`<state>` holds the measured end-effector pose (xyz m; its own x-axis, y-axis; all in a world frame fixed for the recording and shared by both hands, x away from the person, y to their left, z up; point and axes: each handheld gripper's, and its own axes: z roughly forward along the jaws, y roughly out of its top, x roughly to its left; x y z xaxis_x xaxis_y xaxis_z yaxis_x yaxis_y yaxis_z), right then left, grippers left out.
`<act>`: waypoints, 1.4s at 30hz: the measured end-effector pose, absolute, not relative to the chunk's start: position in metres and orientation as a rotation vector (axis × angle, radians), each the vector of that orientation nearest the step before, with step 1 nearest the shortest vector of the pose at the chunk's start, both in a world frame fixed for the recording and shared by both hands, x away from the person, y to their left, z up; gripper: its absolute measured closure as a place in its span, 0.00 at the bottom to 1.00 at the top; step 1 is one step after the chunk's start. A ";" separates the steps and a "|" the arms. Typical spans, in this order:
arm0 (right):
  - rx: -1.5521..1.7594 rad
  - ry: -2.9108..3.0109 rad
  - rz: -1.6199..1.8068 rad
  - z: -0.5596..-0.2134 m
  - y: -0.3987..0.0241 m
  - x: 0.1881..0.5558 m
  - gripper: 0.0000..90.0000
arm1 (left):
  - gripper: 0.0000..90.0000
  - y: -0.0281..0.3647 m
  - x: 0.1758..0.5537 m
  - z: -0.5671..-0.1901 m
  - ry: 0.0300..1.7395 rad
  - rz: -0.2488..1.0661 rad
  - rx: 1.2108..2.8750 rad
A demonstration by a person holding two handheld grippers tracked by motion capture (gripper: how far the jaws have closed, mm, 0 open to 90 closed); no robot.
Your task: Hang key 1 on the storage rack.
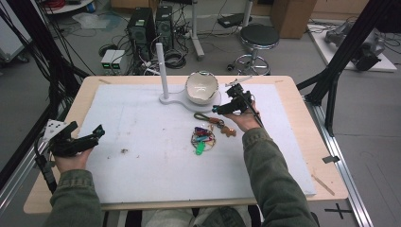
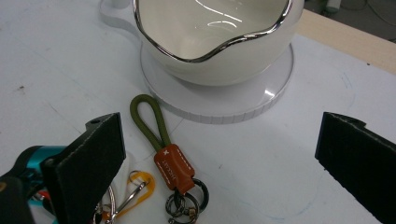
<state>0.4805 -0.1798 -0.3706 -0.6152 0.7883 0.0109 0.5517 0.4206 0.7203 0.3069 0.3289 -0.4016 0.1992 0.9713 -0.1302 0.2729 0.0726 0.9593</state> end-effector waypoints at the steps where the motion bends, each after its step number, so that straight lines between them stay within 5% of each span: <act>1: 1.144 2.359 1.003 -0.372 -0.179 0.482 0.01 | 0.02 0.329 0.307 -0.402 1.279 0.834 1.416; 24: 1.167 2.505 0.860 -0.408 -0.160 0.500 0.05 | 0.02 0.328 0.309 -0.403 1.272 0.834 1.432; 42: 1.123 2.682 0.854 -0.417 -0.159 0.502 0.63 | 0.02 0.328 0.309 -0.403 1.266 0.835 1.440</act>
<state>0.5025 -0.1592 -0.4171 -0.7198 0.6855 0.1098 0.6229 0.5678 0.5382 0.3090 0.3279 -0.4031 0.2123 0.9706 -0.1133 0.2780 0.0511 0.9592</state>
